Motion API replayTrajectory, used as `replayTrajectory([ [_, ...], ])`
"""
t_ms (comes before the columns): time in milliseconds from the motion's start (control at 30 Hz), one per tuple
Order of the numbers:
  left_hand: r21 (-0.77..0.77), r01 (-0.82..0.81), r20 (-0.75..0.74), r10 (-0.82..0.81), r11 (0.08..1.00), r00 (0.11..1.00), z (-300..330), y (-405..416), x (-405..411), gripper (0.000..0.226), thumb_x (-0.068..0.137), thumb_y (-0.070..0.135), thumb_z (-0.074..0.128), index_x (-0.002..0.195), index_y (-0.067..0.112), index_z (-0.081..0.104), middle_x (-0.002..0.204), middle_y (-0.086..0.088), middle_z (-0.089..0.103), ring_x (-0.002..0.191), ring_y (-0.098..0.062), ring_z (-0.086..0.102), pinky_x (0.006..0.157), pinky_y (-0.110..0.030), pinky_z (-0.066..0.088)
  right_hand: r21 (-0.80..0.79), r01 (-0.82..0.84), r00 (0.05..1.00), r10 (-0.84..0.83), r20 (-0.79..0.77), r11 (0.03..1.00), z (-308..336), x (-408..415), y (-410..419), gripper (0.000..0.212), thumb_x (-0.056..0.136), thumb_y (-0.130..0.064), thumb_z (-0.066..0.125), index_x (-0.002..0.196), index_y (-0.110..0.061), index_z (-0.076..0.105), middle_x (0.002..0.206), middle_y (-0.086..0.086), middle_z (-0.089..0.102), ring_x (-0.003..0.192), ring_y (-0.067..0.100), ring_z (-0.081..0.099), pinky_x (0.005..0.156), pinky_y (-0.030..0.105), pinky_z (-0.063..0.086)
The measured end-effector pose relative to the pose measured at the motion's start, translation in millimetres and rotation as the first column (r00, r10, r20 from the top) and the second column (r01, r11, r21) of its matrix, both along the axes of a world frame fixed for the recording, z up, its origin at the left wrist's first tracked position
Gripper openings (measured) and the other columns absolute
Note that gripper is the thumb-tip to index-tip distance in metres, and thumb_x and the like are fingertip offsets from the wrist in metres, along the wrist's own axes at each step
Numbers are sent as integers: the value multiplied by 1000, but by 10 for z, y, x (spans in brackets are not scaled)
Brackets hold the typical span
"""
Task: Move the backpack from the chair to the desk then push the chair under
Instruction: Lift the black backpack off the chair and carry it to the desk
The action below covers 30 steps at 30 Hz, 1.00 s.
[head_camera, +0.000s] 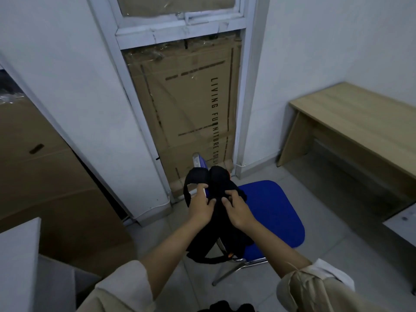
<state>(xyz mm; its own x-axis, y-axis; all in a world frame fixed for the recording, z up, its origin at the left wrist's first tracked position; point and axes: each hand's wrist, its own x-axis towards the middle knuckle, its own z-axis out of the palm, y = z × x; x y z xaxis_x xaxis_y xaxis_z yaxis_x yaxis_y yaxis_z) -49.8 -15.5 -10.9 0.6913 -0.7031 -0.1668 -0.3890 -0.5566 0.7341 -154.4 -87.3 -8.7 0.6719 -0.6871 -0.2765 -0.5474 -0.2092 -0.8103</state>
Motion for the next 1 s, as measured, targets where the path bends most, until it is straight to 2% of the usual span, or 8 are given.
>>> replayTrajectory([
  [67, -19, -91, -133, 88, 996, 987, -8, -55, 3, 31, 95, 13, 52, 123, 11, 39, 73, -9, 55, 59, -15, 49, 50, -24, 34, 8, 23, 999, -23, 26, 1000, 18, 45, -23, 41, 101, -30, 39, 139, -12, 36, 138, 19, 46, 127, 29, 45, 104, 39, 40],
  [233, -91, -266, -387, 212, 960, 897, -65, -179, -78, 16, 94, 15, 52, 103, 19, 40, 84, -8, 55, 73, -22, 57, 68, -36, 47, 42, 50, 998, -52, 42, 998, -10, 62, -199, 45, 101, -29, 40, 141, -10, 32, 140, 18, 47, 128, 29, 46, 102, 37, 40],
  [333, -143, -295, -419, 213, 945, 883, -83, -297, -160, 16, 92, 16, 55, 99, 22, 42, 83, -2, 57, 73, -16, 56, 63, -28, 46, 129, 61, 998, -64, 20, 990, -28, 143, -357, 47, 102, -31, 38, 143, -11, 30, 142, 16, 45, 128, 29, 47, 101, 35, 39],
  [500, -156, -352, -503, 232, 923, 833, -41, -452, -227, 16, 91, 15, 57, 99, 24, 45, 89, -3, 63, 85, -22, 61, 74, -35, 49, 298, -3, 994, 36, -106, 955, 59, 301, -733, 49, 99, -29, 47, 141, -8, 34, 142, 18, 45, 127, 30, 46, 104, 38, 40],
  [600, -201, -314, -438, 201, 928, 876, -6, -541, -305, 18, 90, 10, 57, 101, 18, 46, 87, -6, 63, 83, -19, 60, 70, -25, 47, 299, -108, 972, 164, -168, 948, 115, 390, -957, 45, 97, -21, 51, 135, -1, 42, 137, 23, 49, 124, 32, 49, 104, 40, 41],
  [700, -262, -295, -392, 178, 919, 902, 27, -706, -462, 20, 89, 2, 57, 98, 16, 45, 80, -9, 60, 75, -17, 59, 68, -22, 47, 318, -100, 969, 165, -186, 943, 105, 513, -1133, 56, 94, -20, 55, 144, -6, 33, 141, 20, 46, 129, 30, 46, 109, 39, 39],
  [867, -257, -173, -451, 41, 951, 892, 35, -802, -453, 30, 89, 5, 59, 104, 22, 40, 87, -12, 65, 80, -22, 64, 78, -33, 53, 254, -101, 979, 141, -144, 962, 38, 678, -1342, 26, 90, -3, 55, 116, -2, 61, 119, 22, 63, 108, 28, 60, 96, 35, 50],
  [1000, -57, -128, -486, 84, 990, 870, -178, -762, -131, 29, 92, 22, 57, 118, 18, 46, 99, -6, 62, 95, -22, 62, 92, -40, 52, 203, -108, 978, 140, -153, 973, 46, 746, -1521, 21, 91, -1, 54, 109, -1, 65, 77, 11, 65, 75, 18, 59, 81, 32, 48],
])
